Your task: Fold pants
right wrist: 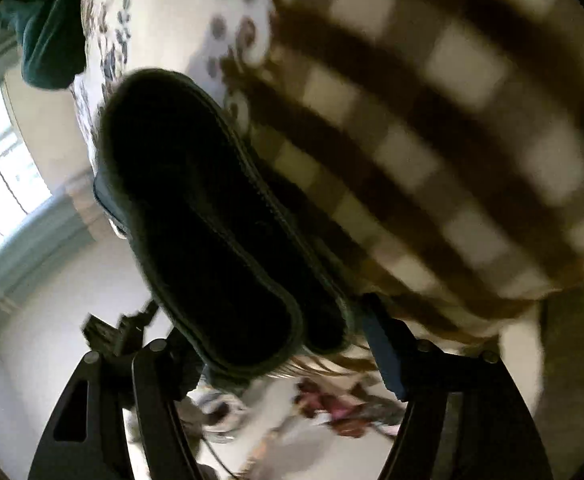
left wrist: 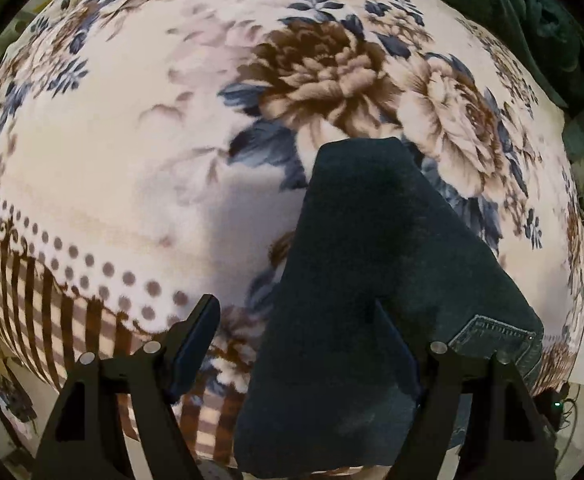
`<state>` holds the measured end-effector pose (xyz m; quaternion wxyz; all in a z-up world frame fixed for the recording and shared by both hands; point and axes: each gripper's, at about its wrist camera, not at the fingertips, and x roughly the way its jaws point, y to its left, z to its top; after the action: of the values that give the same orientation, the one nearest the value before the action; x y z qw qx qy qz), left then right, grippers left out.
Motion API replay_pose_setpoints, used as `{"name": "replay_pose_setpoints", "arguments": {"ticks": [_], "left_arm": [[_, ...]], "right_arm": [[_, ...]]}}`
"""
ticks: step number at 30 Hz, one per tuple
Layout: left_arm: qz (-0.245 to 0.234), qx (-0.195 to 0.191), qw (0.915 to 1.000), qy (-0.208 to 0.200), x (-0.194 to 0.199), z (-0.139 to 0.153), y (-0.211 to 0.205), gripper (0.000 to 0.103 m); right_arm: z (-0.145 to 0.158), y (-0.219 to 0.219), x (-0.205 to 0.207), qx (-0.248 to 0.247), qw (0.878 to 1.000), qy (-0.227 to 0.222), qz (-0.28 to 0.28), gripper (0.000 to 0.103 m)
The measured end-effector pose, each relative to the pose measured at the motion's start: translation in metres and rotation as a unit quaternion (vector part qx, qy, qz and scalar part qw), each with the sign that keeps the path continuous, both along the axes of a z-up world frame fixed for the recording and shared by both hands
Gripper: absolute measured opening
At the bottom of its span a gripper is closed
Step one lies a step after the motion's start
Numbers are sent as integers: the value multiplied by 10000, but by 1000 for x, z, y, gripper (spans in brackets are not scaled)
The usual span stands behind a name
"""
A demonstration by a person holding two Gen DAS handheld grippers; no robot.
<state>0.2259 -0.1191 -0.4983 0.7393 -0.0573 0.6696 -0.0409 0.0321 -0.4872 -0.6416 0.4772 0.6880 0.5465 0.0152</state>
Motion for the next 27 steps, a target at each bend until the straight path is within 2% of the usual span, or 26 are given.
{"name": "replay_pose_setpoints", "arguments": {"ticks": [1,2,3,6,10,12,14,15,17,19,20,22,25,27], "left_arm": [[20,-13,10000,6,-1,0,2,76],[38,-7,10000,7,-2,0,3,76],[48,5,10000,6,-2,1,4,76],[65,-53,10000,29,-5,-1,7,76],[60,-101,9999,24,-12,0,12,76],[93,-166,9998,67,-19,-1,16,76],[137,-252,9995,136,-25,-2,18,76],[155,-287,9993,168,-29,-3,19,76],[156,-387,9988,272,-39,-7,20,76],[144,-455,9983,328,-49,-11,19,76],[124,-455,9983,335,-52,-12,19,76],[59,-391,9986,361,-59,-18,17,78],[55,-353,9986,389,-61,-19,18,78],[60,-353,9988,340,-55,-11,19,79]], "right_arm": [[-1,5,2,-3,10000,-33,0,73],[1,8,5,-136,9999,-96,-8,67],[5,9,9,-350,9993,-119,56,60],[29,9,25,-1066,9929,-283,447,49],[81,17,50,-2170,9655,-929,1098,43],[96,23,56,-2497,9520,-1188,1314,43],[86,22,53,-2449,9533,-1047,1427,44],[75,23,52,-2273,9605,-824,1379,48],[56,12,36,-1926,9732,-489,1160,51],[53,8,21,-2041,9723,-379,1076,53],[57,5,13,-2283,9673,-307,1058,53],[58,4,3,-2442,9638,-174,1058,53],[63,2,8,-2325,9661,-124,1119,54],[75,-2,20,-2321,9661,-122,1127,63]]}}
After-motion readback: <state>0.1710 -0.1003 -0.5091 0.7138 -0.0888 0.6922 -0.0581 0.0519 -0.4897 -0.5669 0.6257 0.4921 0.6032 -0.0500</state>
